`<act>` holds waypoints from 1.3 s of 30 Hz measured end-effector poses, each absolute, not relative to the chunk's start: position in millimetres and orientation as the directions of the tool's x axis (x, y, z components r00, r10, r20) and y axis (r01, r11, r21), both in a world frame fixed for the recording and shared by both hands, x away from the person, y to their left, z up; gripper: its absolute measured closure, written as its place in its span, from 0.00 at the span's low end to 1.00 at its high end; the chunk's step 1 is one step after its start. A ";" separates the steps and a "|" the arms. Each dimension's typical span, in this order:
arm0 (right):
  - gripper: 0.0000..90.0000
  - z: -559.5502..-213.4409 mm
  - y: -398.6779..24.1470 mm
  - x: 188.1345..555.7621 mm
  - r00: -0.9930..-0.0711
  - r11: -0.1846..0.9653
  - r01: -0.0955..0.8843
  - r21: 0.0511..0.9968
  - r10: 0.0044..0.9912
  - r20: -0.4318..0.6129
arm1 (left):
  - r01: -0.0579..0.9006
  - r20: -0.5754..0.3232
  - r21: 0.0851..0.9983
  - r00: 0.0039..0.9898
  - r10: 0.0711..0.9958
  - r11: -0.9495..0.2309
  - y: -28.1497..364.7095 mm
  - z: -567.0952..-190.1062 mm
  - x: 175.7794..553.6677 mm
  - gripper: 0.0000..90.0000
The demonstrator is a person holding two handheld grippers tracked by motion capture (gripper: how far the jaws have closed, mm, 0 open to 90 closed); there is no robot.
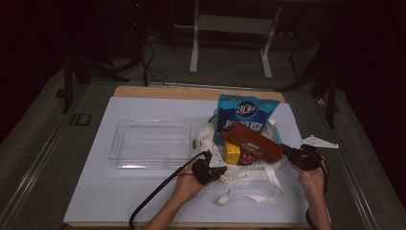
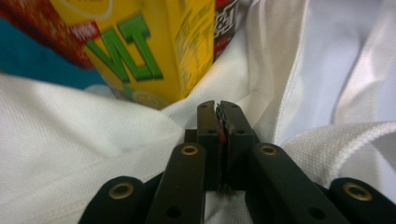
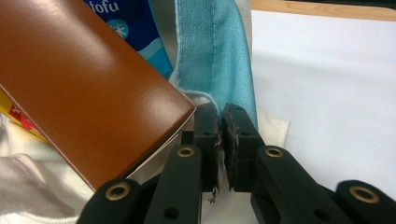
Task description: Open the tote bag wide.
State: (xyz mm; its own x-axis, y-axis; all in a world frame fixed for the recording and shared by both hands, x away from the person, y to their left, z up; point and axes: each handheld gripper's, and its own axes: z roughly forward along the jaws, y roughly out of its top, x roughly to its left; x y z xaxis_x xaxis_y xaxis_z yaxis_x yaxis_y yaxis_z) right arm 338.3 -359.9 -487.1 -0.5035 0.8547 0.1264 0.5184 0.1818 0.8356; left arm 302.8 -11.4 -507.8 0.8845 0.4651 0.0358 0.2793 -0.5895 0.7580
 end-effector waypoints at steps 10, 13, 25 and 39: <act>0.94 -488.7 -360.3 335.5 -0.497 0.162 0.506 0.847 0.857 0.133 | 0.238 0.059 0.789 0.889 0.455 -0.567 9.9 -469.5 298.5 0.78; 0.93 -488.2 -360.1 334.1 -0.492 0.157 0.502 0.850 0.861 0.132 | 0.216 0.072 0.793 0.895 0.440 -0.569 13.9 -458.4 298.2 0.74; 0.92 -473.8 -357.1 321.1 -0.461 0.192 0.477 0.858 0.885 0.059 | 0.164 0.139 0.777 0.896 0.421 -0.607 18.0 -424.9 310.9 0.70; 0.99 -465.9 -354.4 294.3 -0.494 0.277 0.488 0.827 0.870 0.000 | 0.166 0.150 0.774 0.889 0.432 -0.610 19.5 -411.5 326.2 0.70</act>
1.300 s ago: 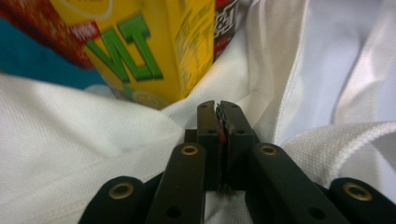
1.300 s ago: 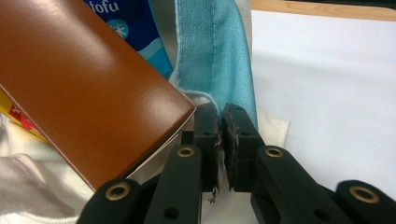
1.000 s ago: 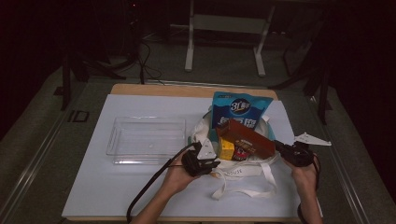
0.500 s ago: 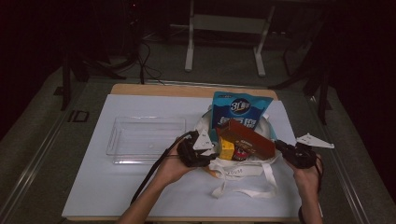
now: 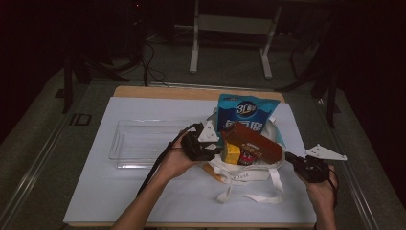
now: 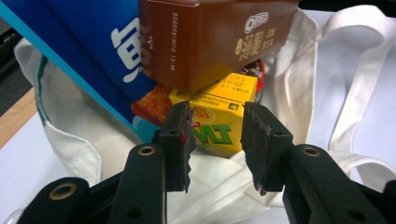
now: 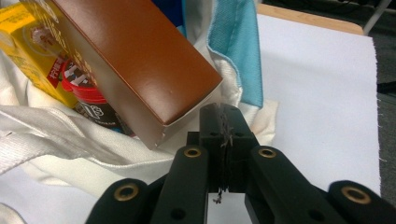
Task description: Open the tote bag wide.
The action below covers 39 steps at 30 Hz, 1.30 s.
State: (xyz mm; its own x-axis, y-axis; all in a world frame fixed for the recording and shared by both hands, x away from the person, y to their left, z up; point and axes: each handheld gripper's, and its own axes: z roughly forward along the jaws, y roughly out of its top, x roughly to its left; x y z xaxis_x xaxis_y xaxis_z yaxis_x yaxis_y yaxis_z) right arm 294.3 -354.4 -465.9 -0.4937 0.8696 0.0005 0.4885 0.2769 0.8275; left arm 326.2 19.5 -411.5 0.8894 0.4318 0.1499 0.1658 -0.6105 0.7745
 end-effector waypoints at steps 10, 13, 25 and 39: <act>1.00 -468.7 -346.8 306.0 -0.474 0.239 0.520 0.820 0.880 0.044 | 0.178 0.142 0.771 0.888 0.437 -0.612 22.6 -410.0 333.1 0.69; 1.00 -467.7 -343.9 308.7 -0.466 0.222 0.517 0.826 0.883 0.054 | 0.186 0.141 0.766 0.885 0.444 -0.615 24.3 -410.6 335.4 0.69; 0.99 -462.7 -337.6 310.9 -0.435 0.242 0.521 0.819 0.900 0.011 | 0.212 0.132 0.755 0.878 0.460 -0.621 24.5 -414.8 345.0 0.68; 1.00 -471.1 -326.0 316.2 -0.463 0.251 0.551 0.796 0.885 0.041 | 0.227 0.127 0.760 0.867 0.481 -0.609 32.7 -414.2 346.6 0.68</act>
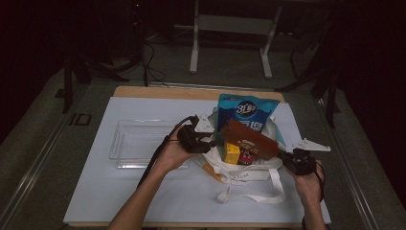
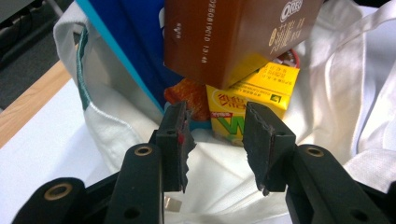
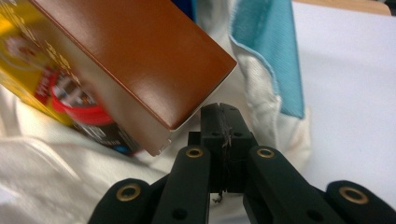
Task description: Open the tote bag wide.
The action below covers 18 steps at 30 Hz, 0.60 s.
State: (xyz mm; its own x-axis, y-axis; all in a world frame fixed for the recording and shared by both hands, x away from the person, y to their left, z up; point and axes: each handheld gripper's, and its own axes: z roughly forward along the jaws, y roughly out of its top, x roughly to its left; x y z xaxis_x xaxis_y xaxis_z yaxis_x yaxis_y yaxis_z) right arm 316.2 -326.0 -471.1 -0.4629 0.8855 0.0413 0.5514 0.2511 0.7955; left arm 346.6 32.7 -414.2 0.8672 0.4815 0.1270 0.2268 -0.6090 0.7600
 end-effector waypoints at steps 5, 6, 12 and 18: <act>1.00 -463.1 -318.0 320.5 -0.462 0.237 0.531 0.813 0.886 0.044 | 0.229 0.123 0.767 0.864 0.489 -0.599 39.0 -413.0 344.7 0.68; 1.00 -461.6 -316.9 321.2 -0.464 0.234 0.528 0.817 0.885 0.047 | 0.229 0.124 0.767 0.864 0.489 -0.599 40.7 -412.2 344.0 0.68; 1.00 -454.7 -312.2 326.0 -0.468 0.221 0.512 0.830 0.882 0.054 | 0.206 0.137 0.778 0.866 0.481 -0.593 48.5 -404.8 339.6 0.69; 1.00 -451.7 -309.3 330.4 -0.475 0.202 0.503 0.840 0.877 0.074 | 0.203 0.116 0.802 0.870 0.479 -0.562 56.9 -400.0 339.8 0.68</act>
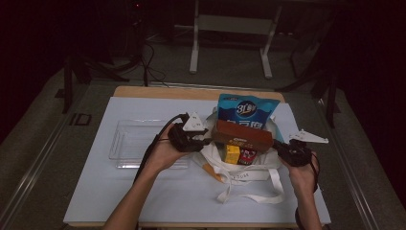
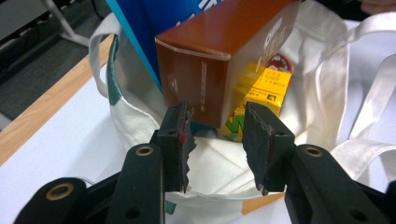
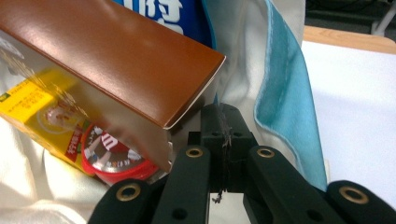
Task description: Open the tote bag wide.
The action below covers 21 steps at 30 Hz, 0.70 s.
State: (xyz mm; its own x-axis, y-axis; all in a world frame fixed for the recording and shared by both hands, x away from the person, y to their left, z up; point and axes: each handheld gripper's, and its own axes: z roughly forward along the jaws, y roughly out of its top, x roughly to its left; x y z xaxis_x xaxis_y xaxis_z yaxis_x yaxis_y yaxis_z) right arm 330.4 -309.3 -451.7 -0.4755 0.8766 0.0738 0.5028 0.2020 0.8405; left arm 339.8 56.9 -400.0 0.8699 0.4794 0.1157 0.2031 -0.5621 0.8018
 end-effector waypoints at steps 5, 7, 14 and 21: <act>0.99 -447.6 -306.9 333.8 -0.481 0.191 0.493 0.849 0.873 0.083 | 0.187 0.105 0.817 0.881 0.461 -0.545 60.0 -396.6 339.2 0.67; 0.99 -444.8 -305.1 335.1 -0.487 0.195 0.491 0.849 0.869 0.083 | 0.185 0.102 0.820 0.884 0.456 -0.542 60.7 -395.4 339.3 0.66; 0.98 -436.4 -297.6 341.5 -0.512 0.219 0.482 0.849 0.856 0.069 | 0.174 0.111 0.809 0.893 0.437 -0.561 57.9 -387.5 341.4 0.65; 0.94 -436.8 -296.2 341.0 -0.533 0.236 0.454 0.859 0.845 0.050 | 0.178 0.106 0.798 0.899 0.424 -0.576 55.8 -386.0 345.9 0.64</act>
State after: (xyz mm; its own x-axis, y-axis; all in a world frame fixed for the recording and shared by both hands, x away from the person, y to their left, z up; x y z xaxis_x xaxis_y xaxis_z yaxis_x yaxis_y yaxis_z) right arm 341.0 -296.2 -436.8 -0.5330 0.8447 0.0495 0.4536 0.2359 0.8594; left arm 345.9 55.8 -386.0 0.8995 0.4240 0.1057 0.1777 -0.5760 0.7979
